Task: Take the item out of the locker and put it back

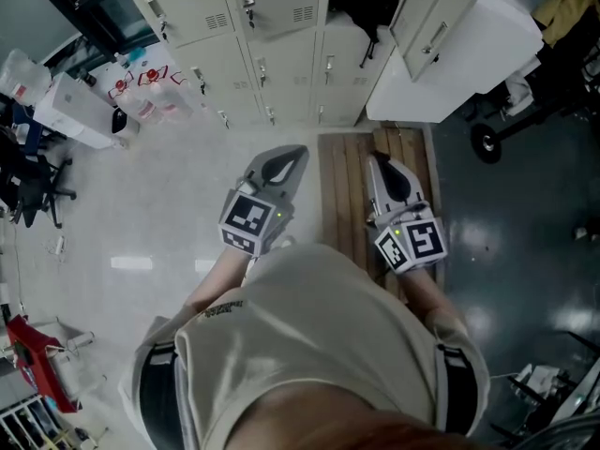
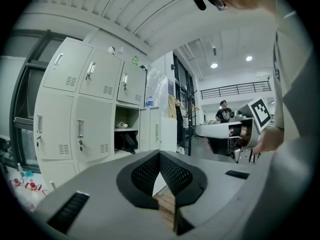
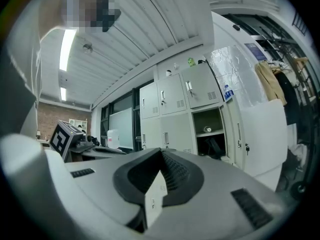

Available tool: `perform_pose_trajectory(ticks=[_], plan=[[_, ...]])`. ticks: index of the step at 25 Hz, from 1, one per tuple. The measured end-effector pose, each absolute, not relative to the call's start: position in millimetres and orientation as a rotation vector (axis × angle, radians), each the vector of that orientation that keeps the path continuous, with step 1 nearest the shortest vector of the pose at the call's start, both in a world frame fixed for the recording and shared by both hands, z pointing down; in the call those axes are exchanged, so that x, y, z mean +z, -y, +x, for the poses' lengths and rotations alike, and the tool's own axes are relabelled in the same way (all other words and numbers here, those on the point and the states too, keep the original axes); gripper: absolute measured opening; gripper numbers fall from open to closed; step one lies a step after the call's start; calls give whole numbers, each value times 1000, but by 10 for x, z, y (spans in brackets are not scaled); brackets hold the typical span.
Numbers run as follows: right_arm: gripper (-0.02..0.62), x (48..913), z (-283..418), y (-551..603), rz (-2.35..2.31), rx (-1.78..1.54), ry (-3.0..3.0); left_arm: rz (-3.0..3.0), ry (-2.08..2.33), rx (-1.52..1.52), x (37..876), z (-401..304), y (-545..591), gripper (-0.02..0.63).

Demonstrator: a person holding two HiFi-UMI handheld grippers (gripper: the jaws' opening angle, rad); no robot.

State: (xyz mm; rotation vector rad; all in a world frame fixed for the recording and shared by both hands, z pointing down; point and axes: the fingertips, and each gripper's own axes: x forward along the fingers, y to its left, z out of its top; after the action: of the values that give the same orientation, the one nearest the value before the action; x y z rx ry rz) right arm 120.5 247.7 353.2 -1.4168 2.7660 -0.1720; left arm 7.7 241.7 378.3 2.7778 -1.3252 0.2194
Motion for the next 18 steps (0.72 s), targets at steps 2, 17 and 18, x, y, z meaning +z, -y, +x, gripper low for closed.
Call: perform_pose_trajectory(ticks=[2, 17, 18], plan=[[3, 3549, 1267, -2470, -1418, -169, -2768, 2776, 1332, 223, 3794, 125, -2404, 12], [3, 3664, 1702, -2276, -1386, -135, -2774, 2744, 1437, 236, 3919, 400, -2290, 12], [3, 3679, 1699, -2242, -1383, -135, -2777, 2742, 1442, 235, 3930, 392, -2254, 12]])
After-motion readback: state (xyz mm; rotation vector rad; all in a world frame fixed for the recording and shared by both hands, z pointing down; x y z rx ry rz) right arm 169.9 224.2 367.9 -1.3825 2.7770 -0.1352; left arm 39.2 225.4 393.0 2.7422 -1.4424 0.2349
